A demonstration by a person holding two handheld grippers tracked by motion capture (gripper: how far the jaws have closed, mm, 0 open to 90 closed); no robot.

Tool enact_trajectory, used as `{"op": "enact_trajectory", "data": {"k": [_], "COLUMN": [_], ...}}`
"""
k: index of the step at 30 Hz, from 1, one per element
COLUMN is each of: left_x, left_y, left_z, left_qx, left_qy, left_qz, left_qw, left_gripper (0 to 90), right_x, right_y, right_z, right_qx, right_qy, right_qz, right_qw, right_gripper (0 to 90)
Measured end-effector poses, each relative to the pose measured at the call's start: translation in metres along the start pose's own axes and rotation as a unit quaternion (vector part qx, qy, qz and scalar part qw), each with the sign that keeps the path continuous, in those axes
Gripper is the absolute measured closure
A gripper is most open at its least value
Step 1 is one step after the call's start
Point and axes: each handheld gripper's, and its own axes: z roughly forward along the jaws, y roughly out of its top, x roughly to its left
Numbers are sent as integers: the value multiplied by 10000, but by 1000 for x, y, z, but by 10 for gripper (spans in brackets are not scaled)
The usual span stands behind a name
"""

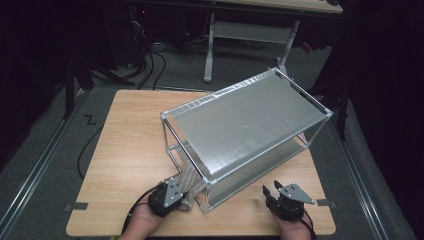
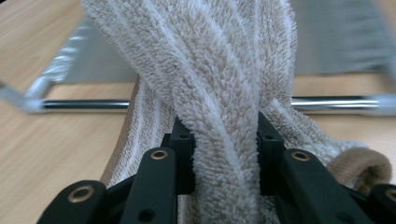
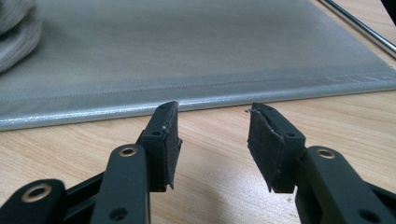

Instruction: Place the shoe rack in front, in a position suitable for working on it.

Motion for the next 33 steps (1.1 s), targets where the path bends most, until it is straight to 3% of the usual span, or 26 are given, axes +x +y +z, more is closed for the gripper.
{"op": "enact_trajectory", "data": {"k": [1, 2, 3, 4, 5, 7, 9, 12, 16, 27, 33], "left_x": [11, 11, 23, 23, 32, 38, 49, 63, 76, 80, 66], "left_y": [-2, -2, -5, -5, -9, -11, -13, -19, -25, -25, -18], "left_z": [3, 3, 5, 5, 5, 4, 3, 2, 0, -2, 0], "left_qx": [14, 14, 53, 53, 100, 152, 257, 290, 321, 193, 207], "left_qy": [194, 194, 328, 328, 508, 542, 687, 905, 1010, 1009, 829], "left_qz": [-42, -42, -248, -248, -328, -388, -622, -815, -915, -975, -614], "left_qw": [9998, 9998, 9991, 9991, 9981, 9977, 9954, 9921, 9901, 9899, 9945], "left_gripper": [680, 680, 680, 680, 679, 675, 666, 658, 638, 607, 662], "right_x": [0, 1, 1, 1, 1, 1, 1, 1, 3, 4, 5], "right_y": [0, 0, 0, 0, 0, 0, -1, -1, -1, -1, -1], "right_z": [0, 1, 1, 1, 0, 0, 0, 0, 1, 1, 2], "right_qx": [0, -1, -5, -7, -9, -5, 2, -2, 17, 33, 34], "right_qy": [0, 0, -3, -1, 1, -2, 1, 7, 23, 43, 44], "right_qz": [16, 19, 6, 7, 18, -4, -9, -11, -33, -64, -80], "right_qw": [10000, 10000, 10000, 10000, 10000, 10000, 10000, 10000, 10000, 10000, 10000], "right_gripper": [521, 517, 514, 514, 513, 512, 510, 508, 507, 507, 507]}}
